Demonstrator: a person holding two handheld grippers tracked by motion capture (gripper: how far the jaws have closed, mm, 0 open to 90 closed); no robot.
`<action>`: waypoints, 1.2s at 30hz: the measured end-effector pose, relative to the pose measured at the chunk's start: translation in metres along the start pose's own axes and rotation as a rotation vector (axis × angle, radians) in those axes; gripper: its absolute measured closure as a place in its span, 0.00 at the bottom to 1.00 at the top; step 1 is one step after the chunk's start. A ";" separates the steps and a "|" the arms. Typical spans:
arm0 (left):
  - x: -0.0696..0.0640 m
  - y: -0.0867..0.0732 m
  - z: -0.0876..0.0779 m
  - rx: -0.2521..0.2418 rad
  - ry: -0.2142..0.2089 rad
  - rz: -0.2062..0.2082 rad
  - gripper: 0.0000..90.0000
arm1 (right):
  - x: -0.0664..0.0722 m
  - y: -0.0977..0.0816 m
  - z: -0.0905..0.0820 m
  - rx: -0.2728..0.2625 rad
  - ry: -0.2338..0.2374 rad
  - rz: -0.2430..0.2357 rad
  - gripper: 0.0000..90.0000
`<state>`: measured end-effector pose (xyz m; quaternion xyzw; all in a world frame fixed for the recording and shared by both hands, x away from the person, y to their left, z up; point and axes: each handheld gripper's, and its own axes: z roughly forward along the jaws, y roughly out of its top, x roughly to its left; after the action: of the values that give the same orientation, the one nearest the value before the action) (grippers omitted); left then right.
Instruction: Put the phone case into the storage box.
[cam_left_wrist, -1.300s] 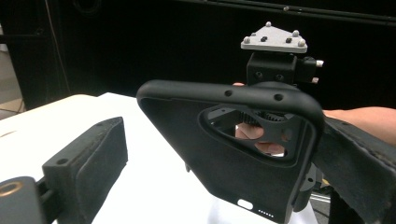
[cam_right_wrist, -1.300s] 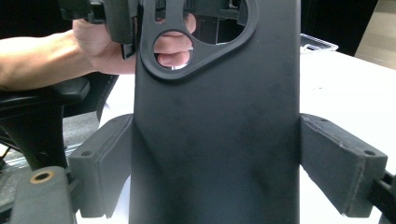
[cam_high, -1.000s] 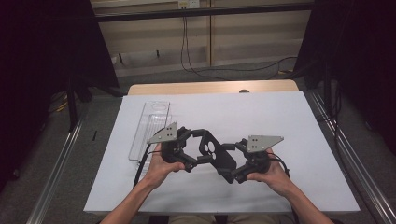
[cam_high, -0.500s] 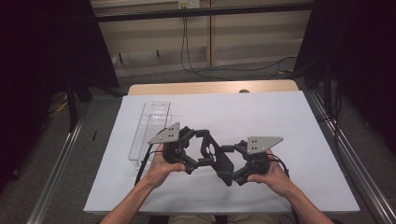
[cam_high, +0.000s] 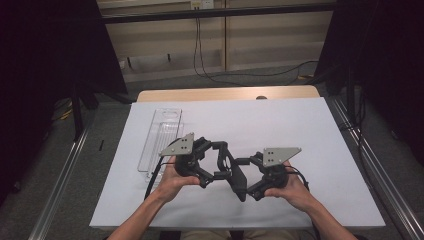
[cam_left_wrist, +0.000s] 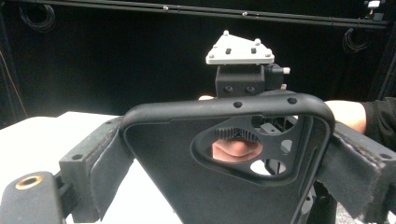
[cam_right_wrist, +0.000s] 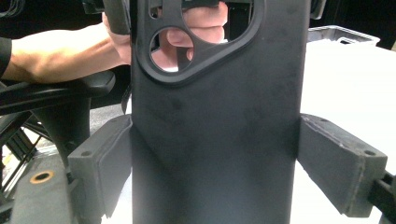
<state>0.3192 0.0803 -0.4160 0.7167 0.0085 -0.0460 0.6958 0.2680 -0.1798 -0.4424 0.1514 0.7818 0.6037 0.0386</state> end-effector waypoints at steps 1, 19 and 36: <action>0.000 0.000 0.000 -0.001 0.003 -0.001 0.12 | 0.000 0.000 0.000 -0.001 -0.001 -0.001 0.15; 0.000 0.005 -0.001 0.013 0.069 -0.054 0.15 | 0.001 0.000 0.004 -0.016 -0.013 0.001 0.15; 0.003 0.012 -0.016 0.045 0.226 -0.085 0.15 | -0.008 -0.005 -0.006 -0.027 -0.213 0.057 0.01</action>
<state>0.3241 0.0959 -0.4034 0.7318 0.1162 0.0056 0.6715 0.2732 -0.1891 -0.4465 0.2362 0.7606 0.5953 0.1062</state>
